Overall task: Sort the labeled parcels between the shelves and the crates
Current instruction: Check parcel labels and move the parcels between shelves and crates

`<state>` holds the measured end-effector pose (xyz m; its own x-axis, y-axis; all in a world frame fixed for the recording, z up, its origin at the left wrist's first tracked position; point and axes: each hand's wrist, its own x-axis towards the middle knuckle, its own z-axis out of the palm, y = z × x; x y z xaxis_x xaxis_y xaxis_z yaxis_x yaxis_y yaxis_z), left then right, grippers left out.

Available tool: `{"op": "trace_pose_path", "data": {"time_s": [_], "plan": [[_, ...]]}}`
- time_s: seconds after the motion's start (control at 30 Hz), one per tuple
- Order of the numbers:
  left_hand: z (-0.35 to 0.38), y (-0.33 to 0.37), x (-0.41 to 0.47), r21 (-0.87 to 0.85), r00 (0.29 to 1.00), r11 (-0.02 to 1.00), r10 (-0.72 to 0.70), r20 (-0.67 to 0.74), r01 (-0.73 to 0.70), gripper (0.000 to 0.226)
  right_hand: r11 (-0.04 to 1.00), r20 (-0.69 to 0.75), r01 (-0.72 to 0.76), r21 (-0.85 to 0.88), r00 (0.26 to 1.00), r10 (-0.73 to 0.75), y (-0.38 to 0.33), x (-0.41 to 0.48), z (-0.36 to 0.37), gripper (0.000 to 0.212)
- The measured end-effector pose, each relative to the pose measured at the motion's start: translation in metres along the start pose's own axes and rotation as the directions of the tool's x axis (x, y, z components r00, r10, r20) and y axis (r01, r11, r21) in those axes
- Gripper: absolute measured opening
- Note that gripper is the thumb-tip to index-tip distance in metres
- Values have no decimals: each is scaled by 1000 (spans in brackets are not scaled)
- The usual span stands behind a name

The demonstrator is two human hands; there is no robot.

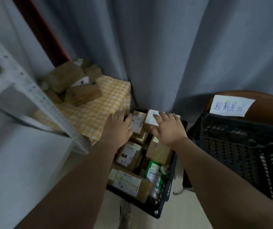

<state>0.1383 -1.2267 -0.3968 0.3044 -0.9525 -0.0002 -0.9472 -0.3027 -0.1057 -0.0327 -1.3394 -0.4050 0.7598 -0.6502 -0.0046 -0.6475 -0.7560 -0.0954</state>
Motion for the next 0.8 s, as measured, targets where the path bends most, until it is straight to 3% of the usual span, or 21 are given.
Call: {"op": "trace_pose_path", "data": {"time_s": [0.17, 0.4, 0.57, 0.8], "plan": [[-68, -22, -106, 105, 974, 972, -196, -117, 208, 59, 971, -137, 238, 14, 963, -234, -60, -40, -59, 55], [-167, -85, -270, 140, 824, 829, -489, -288, 541, 56, 834, -306, 551, 5, 795, -523, -215, -88, -148, 47], [-223, -119, -394, 159, 698, 708, -586, -411, 688, 50, 717, -403, 696, -51, 642, -652, -326, -141, -189, 45], [-278, -157, -562, 227, 614, 597, -593, -521, 769, 54, 556, -506, 830, -30, 468, -725, -482, -239, -222, 46]]}}
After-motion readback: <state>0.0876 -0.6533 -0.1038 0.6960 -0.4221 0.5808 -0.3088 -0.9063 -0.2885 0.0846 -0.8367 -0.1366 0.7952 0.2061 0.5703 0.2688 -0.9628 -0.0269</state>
